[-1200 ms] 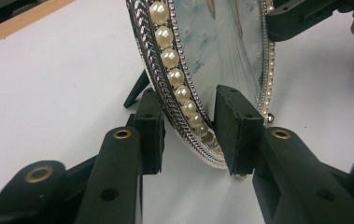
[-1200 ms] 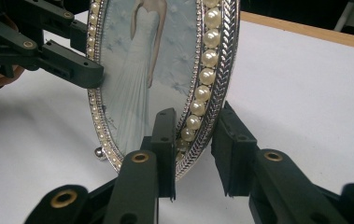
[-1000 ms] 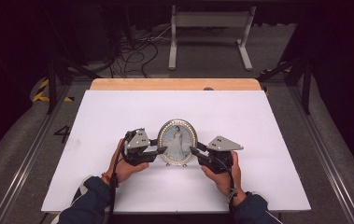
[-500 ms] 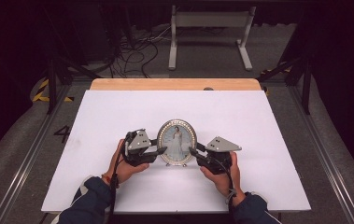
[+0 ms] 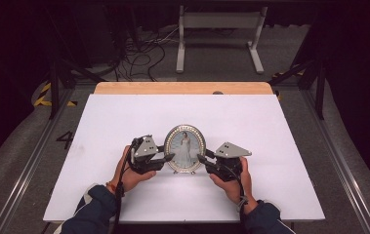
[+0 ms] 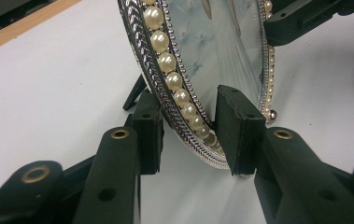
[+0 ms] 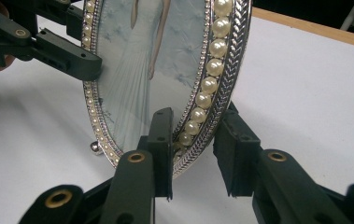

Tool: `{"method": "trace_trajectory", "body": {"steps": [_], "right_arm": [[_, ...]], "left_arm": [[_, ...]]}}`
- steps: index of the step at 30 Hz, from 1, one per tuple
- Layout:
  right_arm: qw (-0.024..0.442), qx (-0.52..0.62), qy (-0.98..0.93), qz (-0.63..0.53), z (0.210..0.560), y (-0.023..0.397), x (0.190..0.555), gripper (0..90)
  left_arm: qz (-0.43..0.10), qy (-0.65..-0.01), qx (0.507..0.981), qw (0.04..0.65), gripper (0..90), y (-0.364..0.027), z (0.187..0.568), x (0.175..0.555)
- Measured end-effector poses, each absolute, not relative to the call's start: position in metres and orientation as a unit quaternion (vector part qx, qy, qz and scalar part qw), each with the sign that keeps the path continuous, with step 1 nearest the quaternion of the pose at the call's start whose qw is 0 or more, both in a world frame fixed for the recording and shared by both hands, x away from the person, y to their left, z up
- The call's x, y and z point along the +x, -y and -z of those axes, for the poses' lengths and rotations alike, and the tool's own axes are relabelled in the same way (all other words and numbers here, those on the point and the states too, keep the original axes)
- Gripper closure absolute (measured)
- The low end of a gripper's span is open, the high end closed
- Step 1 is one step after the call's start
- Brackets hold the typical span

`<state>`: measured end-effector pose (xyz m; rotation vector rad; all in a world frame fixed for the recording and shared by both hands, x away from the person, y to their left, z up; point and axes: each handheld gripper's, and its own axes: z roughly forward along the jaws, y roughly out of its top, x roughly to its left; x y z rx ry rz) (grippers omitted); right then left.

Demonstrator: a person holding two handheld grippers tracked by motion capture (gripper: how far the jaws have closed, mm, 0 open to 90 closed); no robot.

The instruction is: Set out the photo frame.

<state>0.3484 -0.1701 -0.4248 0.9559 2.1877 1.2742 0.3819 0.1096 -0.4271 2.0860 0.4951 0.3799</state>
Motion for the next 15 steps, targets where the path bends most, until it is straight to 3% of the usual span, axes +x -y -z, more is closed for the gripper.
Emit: {"method": "trace_trajectory", "body": {"steps": [15], "right_arm": [[0.217, 0.337, -0.791, -0.462, 0.4253, 0.1710, 0.3493, 68.3]], "left_arm": [[-0.152, -0.215, 0.846, 0.464, 63.7, -0.1090, 0.4273, 0.3799]]}}
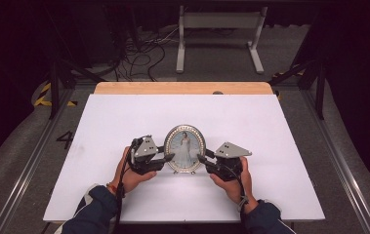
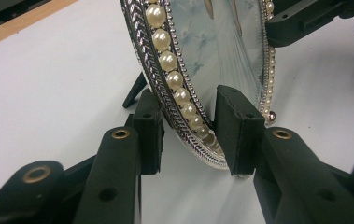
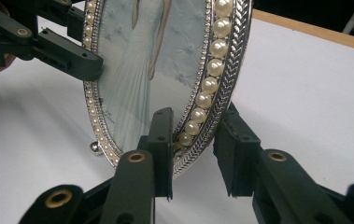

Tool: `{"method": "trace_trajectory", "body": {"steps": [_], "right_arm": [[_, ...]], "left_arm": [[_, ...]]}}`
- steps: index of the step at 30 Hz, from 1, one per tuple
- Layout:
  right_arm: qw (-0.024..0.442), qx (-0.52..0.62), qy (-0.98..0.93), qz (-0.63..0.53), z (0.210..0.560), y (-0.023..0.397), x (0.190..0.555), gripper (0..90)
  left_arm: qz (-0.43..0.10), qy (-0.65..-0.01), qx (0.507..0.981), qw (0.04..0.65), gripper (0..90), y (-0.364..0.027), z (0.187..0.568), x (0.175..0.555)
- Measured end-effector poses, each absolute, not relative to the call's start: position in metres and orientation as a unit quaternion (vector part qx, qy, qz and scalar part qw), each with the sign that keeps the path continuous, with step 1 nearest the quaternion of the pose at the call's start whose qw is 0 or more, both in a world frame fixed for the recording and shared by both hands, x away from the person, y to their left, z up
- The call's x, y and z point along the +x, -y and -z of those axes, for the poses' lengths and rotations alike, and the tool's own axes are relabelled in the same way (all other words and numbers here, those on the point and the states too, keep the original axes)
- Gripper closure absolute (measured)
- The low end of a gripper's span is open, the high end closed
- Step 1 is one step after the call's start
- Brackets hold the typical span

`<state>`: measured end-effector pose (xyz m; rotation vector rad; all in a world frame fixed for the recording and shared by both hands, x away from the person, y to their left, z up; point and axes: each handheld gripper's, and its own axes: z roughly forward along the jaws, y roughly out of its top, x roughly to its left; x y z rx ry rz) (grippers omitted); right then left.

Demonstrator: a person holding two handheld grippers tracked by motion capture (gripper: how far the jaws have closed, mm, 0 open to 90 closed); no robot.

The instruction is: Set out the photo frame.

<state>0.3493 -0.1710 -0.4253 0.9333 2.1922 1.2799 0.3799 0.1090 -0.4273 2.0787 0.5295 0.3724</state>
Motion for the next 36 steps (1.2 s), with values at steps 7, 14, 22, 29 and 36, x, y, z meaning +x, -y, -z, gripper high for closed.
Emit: {"method": "trace_trajectory", "body": {"steps": [7, 14, 22, 29, 36], "right_arm": [[0.217, 0.331, -0.796, -0.458, 0.4245, 0.1708, 0.3497, 67.9], [0.228, 0.314, -0.809, -0.441, 0.4226, 0.1691, 0.3496, 66.8], [0.225, 0.310, -0.817, -0.432, 0.4212, 0.1700, 0.3496, 61.5], [0.227, 0.291, -0.825, -0.428, 0.4181, 0.1685, 0.3470, 51.3], [0.228, 0.284, -0.833, -0.417, 0.4181, 0.1680, 0.3473, 39.9]], "left_arm": [[-0.151, -0.214, 0.848, 0.461, 62.7, -0.1078, 0.4286, 0.3809], [-0.150, -0.210, 0.852, 0.457, 61.2, -0.1064, 0.4304, 0.3809], [-0.160, -0.205, 0.851, 0.457, 59.3, -0.1078, 0.4280, 0.3788], [-0.173, -0.201, 0.850, 0.454, 53.5, -0.1104, 0.4253, 0.3751], [-0.190, -0.194, 0.852, 0.448, 38.1, -0.1117, 0.4235, 0.3722]]}}
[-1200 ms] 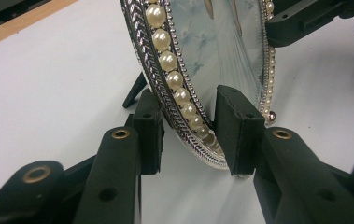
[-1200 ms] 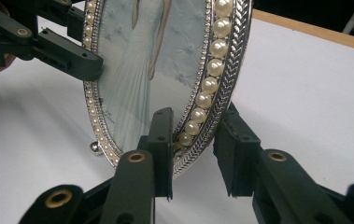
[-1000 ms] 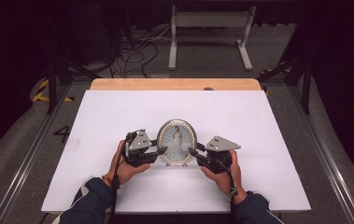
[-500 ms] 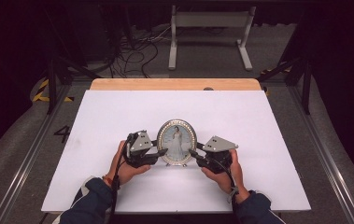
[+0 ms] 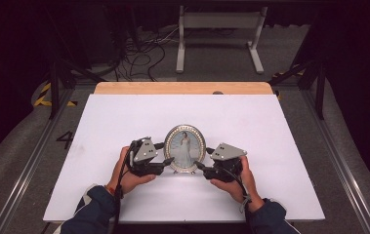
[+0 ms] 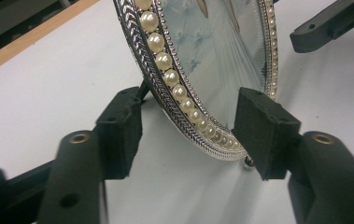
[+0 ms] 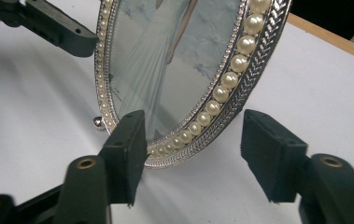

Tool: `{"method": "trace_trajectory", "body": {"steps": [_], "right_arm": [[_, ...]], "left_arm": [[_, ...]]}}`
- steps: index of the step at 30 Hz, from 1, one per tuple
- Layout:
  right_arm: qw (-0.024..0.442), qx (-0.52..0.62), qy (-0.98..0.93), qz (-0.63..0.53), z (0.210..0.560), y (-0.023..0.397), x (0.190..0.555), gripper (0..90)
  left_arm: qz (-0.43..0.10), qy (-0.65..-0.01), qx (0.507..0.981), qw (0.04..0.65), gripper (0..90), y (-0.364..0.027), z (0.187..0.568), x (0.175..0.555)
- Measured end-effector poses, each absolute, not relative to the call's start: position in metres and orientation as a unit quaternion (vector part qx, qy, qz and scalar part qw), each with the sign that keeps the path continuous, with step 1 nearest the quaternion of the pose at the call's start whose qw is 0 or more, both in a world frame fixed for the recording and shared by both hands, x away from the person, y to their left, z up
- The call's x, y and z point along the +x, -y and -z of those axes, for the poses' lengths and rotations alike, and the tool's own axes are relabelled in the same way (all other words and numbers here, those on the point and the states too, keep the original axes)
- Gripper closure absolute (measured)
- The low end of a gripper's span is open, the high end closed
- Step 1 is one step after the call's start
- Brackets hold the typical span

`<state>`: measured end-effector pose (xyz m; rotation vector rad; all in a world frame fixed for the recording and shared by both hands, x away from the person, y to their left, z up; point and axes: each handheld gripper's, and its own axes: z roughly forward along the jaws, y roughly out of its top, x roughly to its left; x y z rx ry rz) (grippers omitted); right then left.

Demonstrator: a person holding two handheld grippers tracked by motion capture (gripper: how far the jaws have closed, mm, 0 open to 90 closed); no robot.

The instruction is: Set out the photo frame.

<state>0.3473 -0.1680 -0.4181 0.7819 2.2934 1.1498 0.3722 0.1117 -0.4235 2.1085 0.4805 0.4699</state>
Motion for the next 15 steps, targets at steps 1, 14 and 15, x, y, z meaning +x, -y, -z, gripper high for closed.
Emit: {"method": "trace_trajectory", "body": {"steps": [1, 14, 15], "right_arm": [[0.228, 0.283, -0.834, -0.416, 0.4182, 0.1680, 0.3472, 38.4], [0.238, 0.285, -0.833, -0.411, 0.4190, 0.1694, 0.3478, 12.1], [0.237, 0.286, -0.831, -0.413, 0.4188, 0.1697, 0.3479, 10.3]], "left_arm": [[-0.190, -0.192, 0.854, 0.445, 38.1, -0.1116, 0.4236, 0.3718], [-0.194, -0.209, 0.852, 0.438, 8.3, -0.1108, 0.4281, 0.3704], [-0.190, -0.208, 0.853, 0.439, 7.2, -0.1110, 0.4282, 0.3705]]}}
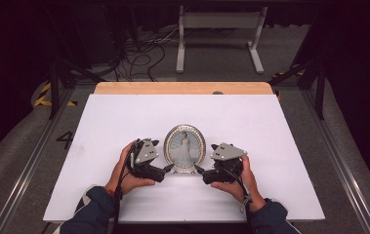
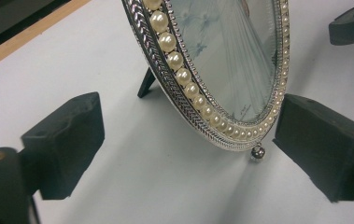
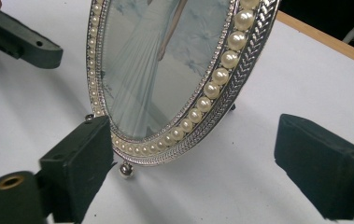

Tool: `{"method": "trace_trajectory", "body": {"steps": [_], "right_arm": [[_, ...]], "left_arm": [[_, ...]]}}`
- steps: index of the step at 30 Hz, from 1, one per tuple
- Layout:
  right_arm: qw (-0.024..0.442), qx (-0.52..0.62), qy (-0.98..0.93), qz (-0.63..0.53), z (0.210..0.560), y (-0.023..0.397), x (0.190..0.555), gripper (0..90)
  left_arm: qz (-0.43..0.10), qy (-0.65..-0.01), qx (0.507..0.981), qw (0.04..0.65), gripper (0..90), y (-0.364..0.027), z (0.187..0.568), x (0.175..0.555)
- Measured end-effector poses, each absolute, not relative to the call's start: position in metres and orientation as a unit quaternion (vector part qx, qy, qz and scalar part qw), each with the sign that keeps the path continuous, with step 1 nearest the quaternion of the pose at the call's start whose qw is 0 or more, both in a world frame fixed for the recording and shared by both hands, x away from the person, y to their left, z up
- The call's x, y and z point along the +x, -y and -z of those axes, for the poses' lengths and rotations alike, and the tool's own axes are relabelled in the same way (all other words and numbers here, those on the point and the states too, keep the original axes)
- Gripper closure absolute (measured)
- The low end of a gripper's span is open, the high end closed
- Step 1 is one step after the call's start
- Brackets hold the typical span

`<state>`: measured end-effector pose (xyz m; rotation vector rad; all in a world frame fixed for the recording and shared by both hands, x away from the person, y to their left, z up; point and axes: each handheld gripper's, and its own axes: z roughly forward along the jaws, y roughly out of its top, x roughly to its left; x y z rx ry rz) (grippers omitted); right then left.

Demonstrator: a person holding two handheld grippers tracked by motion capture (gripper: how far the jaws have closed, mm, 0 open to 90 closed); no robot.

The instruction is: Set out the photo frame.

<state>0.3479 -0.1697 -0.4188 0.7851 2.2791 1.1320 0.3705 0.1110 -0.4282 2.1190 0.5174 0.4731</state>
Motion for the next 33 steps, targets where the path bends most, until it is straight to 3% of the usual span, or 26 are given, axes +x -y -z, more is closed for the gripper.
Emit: {"method": "trace_trajectory", "body": {"steps": [3, 33], "right_arm": [[0.238, 0.288, -0.832, -0.410, 0.419, 0.170, 0.349, 6.3], [0.284, 0.291, -0.838, -0.364, 0.419, 0.188, 0.344, 10.9]], "left_arm": [[-0.190, -0.201, 0.855, 0.438, 4.5, -0.111, 0.428, 0.370], [-0.228, -0.196, 0.862, 0.407, 6.9, -0.134, 0.429, 0.357]]}}
